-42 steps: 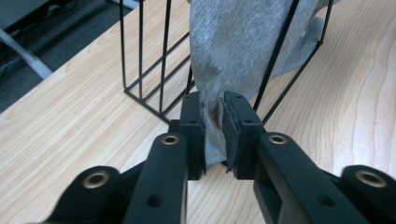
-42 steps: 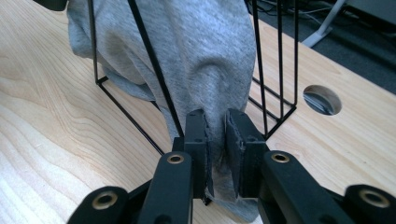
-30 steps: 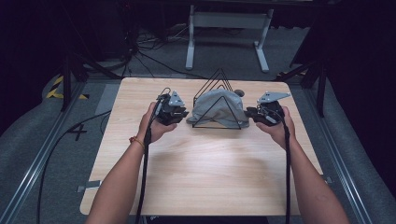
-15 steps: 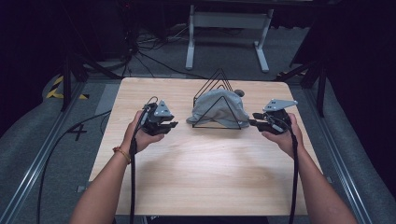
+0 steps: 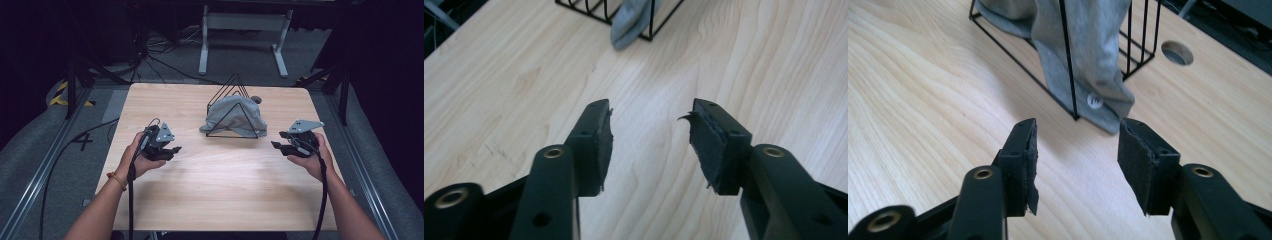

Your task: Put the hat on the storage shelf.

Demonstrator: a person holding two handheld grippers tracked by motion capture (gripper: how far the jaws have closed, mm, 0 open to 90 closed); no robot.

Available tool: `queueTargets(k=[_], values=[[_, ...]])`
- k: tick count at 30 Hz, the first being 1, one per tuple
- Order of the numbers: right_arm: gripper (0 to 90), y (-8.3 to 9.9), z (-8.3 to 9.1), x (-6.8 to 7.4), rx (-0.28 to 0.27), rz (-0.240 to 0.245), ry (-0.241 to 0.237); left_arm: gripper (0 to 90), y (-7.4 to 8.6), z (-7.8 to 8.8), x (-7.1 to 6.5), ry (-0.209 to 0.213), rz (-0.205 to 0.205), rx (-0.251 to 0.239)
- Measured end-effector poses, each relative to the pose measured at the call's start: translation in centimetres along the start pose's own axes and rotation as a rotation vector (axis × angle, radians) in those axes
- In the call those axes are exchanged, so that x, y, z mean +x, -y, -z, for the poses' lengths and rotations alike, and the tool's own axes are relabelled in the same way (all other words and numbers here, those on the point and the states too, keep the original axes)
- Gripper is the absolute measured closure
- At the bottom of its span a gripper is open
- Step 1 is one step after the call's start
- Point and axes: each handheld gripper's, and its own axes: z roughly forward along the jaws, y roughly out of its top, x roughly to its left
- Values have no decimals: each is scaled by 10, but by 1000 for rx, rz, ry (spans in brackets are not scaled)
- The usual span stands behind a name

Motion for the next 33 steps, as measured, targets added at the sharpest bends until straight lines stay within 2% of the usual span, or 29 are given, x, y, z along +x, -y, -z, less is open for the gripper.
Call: queueTargets(k=[5, 12, 13, 16, 18, 19, 21, 25, 27, 33], values=[[472, 18, 5, 2, 26, 4, 16, 453, 14, 3, -5, 13, 6, 0], [421, 42, 13, 7, 28, 3, 27, 347, 33, 1, -13, 32, 32, 19], [398, 50, 16, 8, 28, -7, 32, 332, 38, 1, -15, 32, 39, 19], [389, 57, 19, 8, 25, -17, 33, 314, 44, 1, -16, 39, 39, 23], [372, 70, 23, 8, 13, -43, 35, 298, 51, 0, -17, 60, 63, 40], [372, 70, 23, 8, 13, -43, 35, 292, 51, 0, -17, 60, 63, 40], [362, 82, 26, 8, 16, -63, 30, 300, 56, 0, -19, 53, 50, 34], [357, 94, 27, 9, 32, -71, 31, 293, 67, -2, -22, 65, 51, 45], [354, 106, 29, 10, 36, -90, 29, 288, 75, -4, -26, 81, 60, 50], [339, 131, 32, 11, 45, -110, 19, 269, 92, -2, -30, 131, 122, -9]])
